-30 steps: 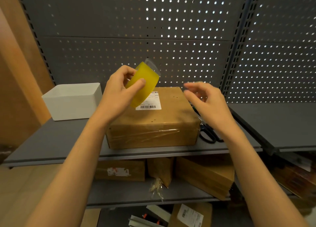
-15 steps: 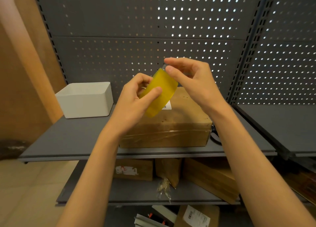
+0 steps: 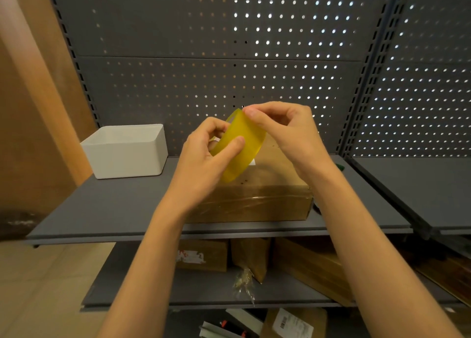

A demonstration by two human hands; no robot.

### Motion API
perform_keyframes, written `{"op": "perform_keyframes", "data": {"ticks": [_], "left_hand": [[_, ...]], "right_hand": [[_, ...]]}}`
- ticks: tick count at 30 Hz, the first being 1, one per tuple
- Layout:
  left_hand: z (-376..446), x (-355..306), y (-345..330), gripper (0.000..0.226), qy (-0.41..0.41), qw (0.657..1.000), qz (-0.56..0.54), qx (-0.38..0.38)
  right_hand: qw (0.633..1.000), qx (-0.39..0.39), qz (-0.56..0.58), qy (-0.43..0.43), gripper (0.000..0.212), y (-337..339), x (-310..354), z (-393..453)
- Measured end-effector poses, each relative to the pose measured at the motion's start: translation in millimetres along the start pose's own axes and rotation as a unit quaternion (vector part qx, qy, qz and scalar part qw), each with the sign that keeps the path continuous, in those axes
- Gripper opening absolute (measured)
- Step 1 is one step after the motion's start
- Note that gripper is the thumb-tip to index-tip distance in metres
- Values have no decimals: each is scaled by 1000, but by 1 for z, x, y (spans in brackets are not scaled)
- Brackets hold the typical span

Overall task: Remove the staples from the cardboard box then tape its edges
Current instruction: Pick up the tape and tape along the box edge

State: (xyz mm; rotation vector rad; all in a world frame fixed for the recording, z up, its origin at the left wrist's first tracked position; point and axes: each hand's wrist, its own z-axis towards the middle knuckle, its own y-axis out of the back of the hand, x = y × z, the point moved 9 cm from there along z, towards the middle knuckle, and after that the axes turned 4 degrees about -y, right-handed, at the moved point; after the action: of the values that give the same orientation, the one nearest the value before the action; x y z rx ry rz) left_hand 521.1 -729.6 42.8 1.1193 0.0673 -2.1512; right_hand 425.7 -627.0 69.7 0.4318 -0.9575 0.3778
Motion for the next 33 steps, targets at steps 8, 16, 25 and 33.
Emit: {"op": "perform_keyframes", "data": {"ticks": [8, 16, 25, 33], "left_hand": [[-15, 1, -7, 30, 51, 996, -69, 29], [-26, -4, -10, 10, 76, 985, -147, 45], [-24, 5, 5, 17, 164, 978, -130, -1], [-41, 9, 16, 22, 180, 973, -141, 13]], "right_hand": [[999, -27, 19, -27, 6, -10, -11, 1], [993, -115, 2, 23, 7, -13, -3, -8], [930, -224, -135, 257, 7, -17, 57, -40], [975, -113, -100, 165, 8, -24, 54, -16]]}}
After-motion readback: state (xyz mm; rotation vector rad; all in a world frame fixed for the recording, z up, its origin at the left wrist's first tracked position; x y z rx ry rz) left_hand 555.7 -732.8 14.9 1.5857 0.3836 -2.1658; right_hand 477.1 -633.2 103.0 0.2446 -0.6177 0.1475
